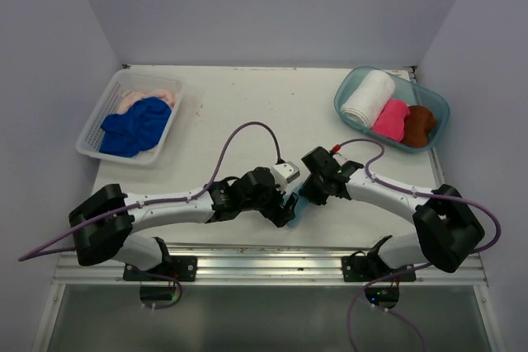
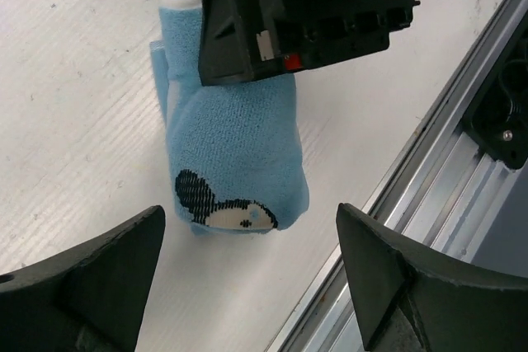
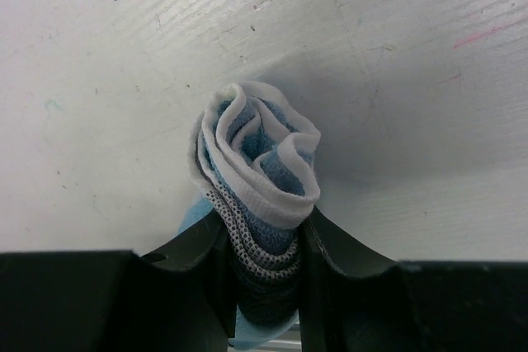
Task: Roll the towels
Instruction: Roll the towel
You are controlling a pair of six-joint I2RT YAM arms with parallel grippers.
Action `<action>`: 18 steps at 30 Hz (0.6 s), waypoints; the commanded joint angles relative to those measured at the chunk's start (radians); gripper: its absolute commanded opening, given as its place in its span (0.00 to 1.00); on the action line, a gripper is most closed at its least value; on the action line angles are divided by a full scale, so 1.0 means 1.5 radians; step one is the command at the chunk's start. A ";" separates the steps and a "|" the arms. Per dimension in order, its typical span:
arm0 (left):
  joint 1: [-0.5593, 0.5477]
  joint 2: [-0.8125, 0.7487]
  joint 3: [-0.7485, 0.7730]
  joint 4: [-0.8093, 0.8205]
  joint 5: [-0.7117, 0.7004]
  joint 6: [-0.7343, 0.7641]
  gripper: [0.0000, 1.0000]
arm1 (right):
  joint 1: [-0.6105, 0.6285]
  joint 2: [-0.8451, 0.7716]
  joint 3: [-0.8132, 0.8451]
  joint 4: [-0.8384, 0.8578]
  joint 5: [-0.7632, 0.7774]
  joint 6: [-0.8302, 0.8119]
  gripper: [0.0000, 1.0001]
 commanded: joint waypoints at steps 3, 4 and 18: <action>-0.047 0.018 0.031 0.003 -0.096 0.056 0.88 | 0.001 0.010 0.029 -0.036 0.011 0.003 0.10; -0.053 0.030 0.034 0.003 -0.103 0.056 0.88 | 0.001 0.010 0.030 -0.034 0.010 0.003 0.10; -0.094 0.121 0.065 0.066 -0.166 0.055 0.81 | 0.002 0.020 0.032 -0.026 -0.007 0.009 0.10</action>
